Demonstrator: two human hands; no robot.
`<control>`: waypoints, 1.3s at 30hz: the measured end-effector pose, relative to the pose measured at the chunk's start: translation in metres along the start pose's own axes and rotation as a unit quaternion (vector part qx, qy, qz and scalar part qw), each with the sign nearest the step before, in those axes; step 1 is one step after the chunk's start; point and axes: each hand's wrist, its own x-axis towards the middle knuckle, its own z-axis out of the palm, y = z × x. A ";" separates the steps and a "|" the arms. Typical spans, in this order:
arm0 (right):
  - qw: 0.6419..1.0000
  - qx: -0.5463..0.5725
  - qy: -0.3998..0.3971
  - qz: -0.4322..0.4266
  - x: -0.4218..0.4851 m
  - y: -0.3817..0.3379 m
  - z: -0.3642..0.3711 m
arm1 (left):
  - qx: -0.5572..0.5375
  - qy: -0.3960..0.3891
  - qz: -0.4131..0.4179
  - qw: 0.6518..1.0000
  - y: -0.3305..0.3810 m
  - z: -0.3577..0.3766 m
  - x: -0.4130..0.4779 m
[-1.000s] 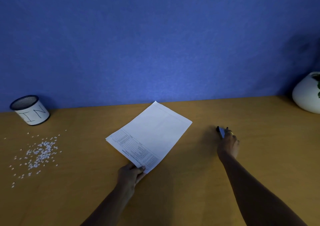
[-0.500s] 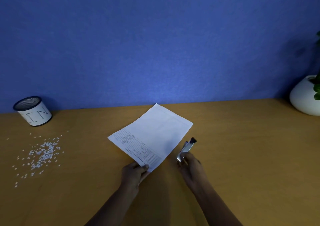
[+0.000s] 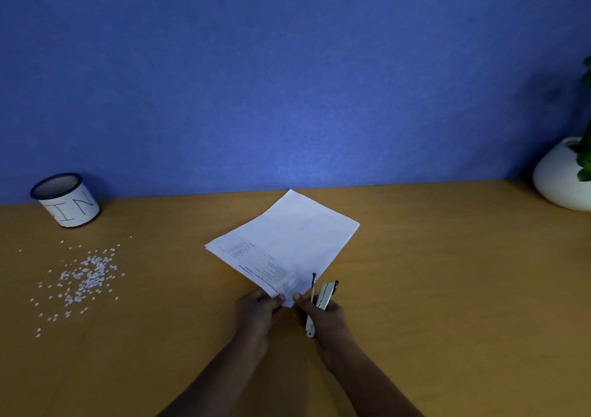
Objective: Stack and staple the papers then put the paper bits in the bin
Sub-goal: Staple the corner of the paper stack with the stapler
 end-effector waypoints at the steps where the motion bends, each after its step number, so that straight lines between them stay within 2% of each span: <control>1: 1.000 0.000 0.001 -0.002 0.000 0.000 0.002 | 0.007 0.005 0.007 1.000 0.000 0.000 0.000; 9: 1.000 -0.002 0.023 0.007 0.001 -0.002 0.009 | 0.009 0.012 0.037 0.999 0.005 0.000 -0.011; 17: 0.999 -0.032 0.016 0.004 0.004 -0.007 0.007 | -0.042 -0.015 -0.071 0.996 0.012 -0.008 -0.011; 24: 0.999 -0.043 0.000 -0.008 0.000 -0.012 0.007 | -0.066 -0.028 -0.121 0.990 0.022 -0.012 -0.011; 34: 0.994 -0.103 -0.027 -0.040 -0.004 -0.013 -0.001 | -0.041 -0.001 -0.074 0.996 0.021 -0.010 -0.012; 37: 0.993 -0.103 -0.002 -0.052 -0.007 -0.014 -0.004 | -0.037 0.014 -0.048 0.998 0.024 -0.011 -0.011; 39: 0.993 -0.114 0.017 -0.026 -0.009 -0.017 -0.005 | -0.044 0.025 -0.035 0.998 0.025 -0.012 -0.011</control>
